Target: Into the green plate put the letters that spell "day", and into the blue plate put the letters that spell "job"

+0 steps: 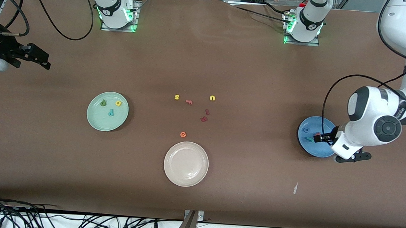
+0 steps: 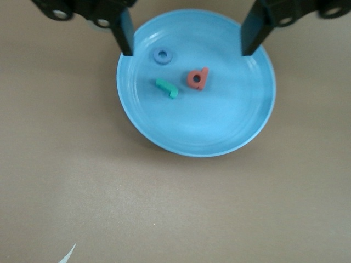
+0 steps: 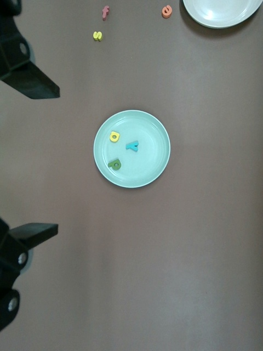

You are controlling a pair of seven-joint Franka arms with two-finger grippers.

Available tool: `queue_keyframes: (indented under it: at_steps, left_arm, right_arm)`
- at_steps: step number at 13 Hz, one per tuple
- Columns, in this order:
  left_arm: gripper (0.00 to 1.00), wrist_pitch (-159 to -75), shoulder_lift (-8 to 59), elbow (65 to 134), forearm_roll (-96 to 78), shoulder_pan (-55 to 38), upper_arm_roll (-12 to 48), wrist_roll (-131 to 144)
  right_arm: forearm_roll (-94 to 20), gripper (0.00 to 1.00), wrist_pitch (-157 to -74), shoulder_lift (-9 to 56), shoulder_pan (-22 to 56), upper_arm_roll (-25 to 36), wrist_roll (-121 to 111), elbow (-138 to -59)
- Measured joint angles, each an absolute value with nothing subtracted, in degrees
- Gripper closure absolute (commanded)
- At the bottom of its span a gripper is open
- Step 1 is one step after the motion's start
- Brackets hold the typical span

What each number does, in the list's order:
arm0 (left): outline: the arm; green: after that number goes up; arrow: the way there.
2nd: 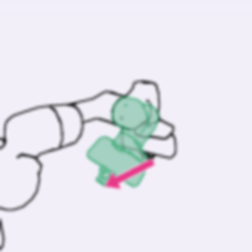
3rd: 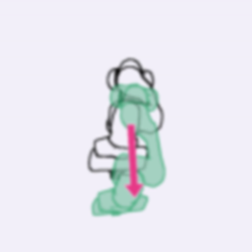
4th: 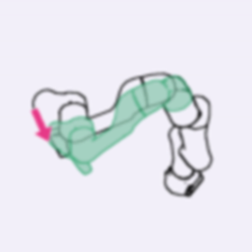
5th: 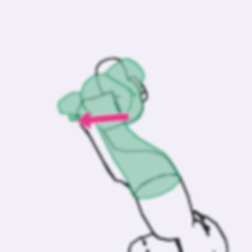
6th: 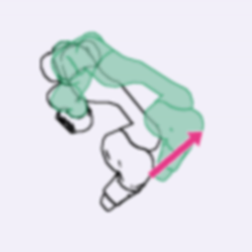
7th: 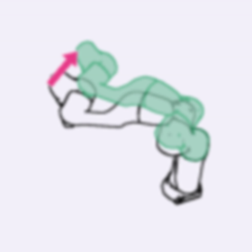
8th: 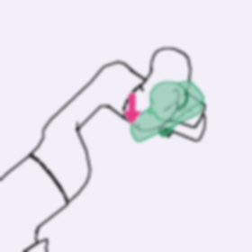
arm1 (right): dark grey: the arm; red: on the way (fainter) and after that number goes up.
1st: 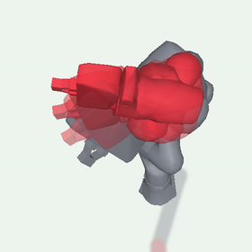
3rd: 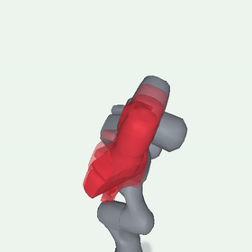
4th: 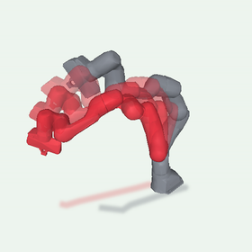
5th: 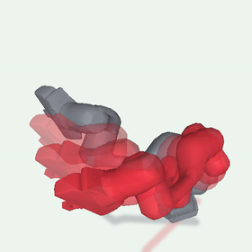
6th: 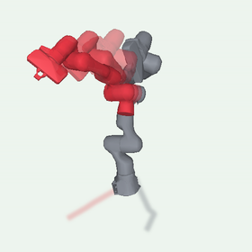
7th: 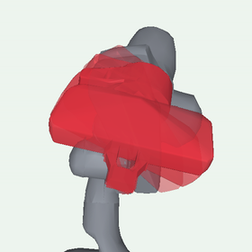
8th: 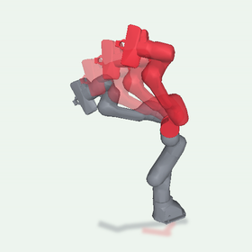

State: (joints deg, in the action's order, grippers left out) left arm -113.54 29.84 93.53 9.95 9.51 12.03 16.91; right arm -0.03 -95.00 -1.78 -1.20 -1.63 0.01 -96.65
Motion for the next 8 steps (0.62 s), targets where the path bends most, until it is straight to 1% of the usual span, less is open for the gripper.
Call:
queue_keyframes:
  at_steps: [2,4,7,8]
  left_arm:
    - [0.0,-108.9,27.1,91.5,9.9,9.6,12.0,16.9]
    - [0.0,-101.8,24.8,88.3,9.9,9.8,12.0,16.7]
    - [0.0,-91.6,24.0,81.2,9.2,9.8,12.2,16.6]
    - [0.0,-89.6,23.9,79.6,7.6,9.8,12.2,16.6]
  right_arm:
    - [0.0,0.0,-94.9,-1.8,-1.2,-1.6,0.0,-96.7]
    - [0.0,0.0,-94.9,-1.8,-1.3,-1.6,0.0,-96.7]
    - [0.0,0.0,-94.8,-1.8,-1.3,-1.5,0.0,-96.7]
    - [0.0,0.0,-94.8,-1.8,-1.3,-1.5,0.0,-96.7]
